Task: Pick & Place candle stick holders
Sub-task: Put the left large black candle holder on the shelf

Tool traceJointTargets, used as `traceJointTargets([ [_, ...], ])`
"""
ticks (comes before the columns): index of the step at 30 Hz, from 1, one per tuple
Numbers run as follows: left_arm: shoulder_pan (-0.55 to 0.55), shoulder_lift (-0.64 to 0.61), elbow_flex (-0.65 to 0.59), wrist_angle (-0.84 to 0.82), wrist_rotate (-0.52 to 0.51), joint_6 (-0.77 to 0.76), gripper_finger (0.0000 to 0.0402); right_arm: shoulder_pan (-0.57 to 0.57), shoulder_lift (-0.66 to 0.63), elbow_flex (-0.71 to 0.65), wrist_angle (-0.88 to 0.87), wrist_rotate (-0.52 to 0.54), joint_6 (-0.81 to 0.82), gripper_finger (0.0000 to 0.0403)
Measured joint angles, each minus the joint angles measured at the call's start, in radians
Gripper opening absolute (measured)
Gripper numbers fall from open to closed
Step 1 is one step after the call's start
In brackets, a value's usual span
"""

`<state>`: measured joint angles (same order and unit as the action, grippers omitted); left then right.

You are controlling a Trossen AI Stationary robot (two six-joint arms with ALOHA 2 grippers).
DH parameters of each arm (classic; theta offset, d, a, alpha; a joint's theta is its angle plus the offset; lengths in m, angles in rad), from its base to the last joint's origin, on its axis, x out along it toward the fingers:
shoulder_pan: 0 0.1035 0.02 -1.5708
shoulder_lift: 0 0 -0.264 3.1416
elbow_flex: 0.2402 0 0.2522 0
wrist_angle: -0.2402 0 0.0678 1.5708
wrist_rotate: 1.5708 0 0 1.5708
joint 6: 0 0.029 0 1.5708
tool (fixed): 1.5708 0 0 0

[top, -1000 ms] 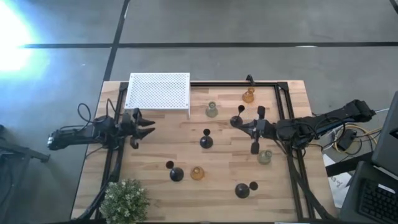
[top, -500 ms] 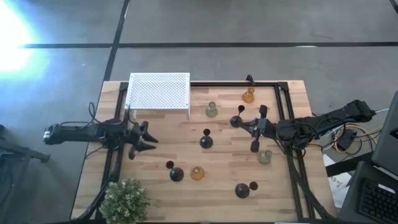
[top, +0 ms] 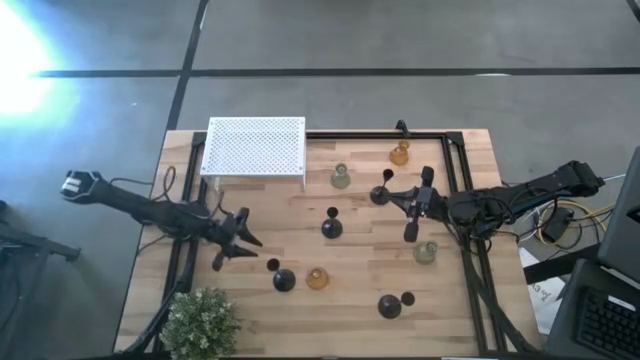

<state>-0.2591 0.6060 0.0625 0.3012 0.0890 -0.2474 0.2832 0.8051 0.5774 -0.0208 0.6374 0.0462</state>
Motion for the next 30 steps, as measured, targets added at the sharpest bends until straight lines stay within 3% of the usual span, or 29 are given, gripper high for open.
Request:
traceJointTargets([
  [7, -0.027, 0.146, 0.050, 0.113, -0.003, -0.006, 0.0151, 0.000, 0.000, -0.001, 0.000, 0.003, -0.003, 0.0008],
  [21, -0.067, 0.376, 0.208, 0.106, 0.001, 0.060, 0.0151, 0.000, 0.001, -0.006, -0.007, 0.021, -0.005, 0.0008],
  [30, -0.070, 0.452, 0.266, 0.101, 0.092, 0.062, 0.0151, 0.000, 0.001, -0.010, -0.006, 0.021, -0.005, 0.0008],
])
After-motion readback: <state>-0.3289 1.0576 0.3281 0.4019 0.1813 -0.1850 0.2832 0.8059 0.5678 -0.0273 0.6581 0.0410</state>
